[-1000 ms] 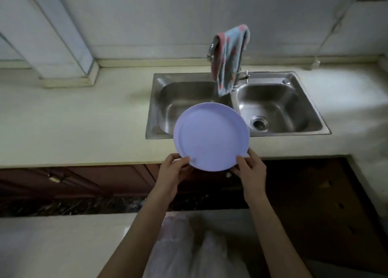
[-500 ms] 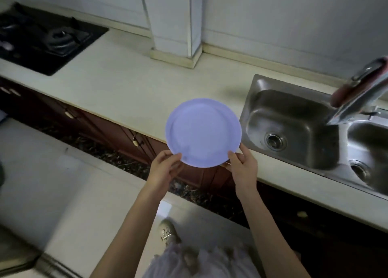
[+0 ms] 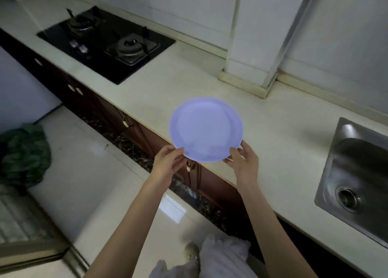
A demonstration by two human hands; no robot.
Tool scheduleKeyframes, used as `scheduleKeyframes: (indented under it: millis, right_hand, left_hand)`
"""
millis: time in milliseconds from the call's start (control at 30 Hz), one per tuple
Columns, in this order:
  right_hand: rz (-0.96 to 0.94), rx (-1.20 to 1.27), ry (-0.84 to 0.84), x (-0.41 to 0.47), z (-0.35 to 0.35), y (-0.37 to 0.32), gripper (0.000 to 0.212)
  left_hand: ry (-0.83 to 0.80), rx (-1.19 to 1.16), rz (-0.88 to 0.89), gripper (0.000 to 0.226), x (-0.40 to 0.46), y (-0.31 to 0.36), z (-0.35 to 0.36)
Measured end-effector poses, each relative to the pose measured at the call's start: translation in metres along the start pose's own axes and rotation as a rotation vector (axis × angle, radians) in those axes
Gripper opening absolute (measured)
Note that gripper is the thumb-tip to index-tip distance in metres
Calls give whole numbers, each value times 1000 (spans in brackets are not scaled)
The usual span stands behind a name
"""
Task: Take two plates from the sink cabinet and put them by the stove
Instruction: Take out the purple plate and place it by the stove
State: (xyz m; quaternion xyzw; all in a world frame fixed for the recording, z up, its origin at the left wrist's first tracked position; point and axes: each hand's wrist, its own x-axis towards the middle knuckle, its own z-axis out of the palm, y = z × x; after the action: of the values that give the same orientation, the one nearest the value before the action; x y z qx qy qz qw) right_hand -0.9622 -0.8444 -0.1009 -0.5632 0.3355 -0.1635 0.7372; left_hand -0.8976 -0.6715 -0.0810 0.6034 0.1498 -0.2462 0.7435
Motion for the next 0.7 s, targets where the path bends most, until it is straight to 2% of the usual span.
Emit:
scheduleKeyframes:
  millis: [233,467,700]
  right_hand:
    - [-7,-23,-38,71,72,-9,42]
    - [14,-44,-56,144,130,-29,45]
    - [-9,-133,-29,202,177,-41,43]
  left_hand:
    - [46,-45,45,12,75,49,-16]
    - [81,-98,45,11,149,98,-13]
    - [53,-90,28,12,215,138,-14]
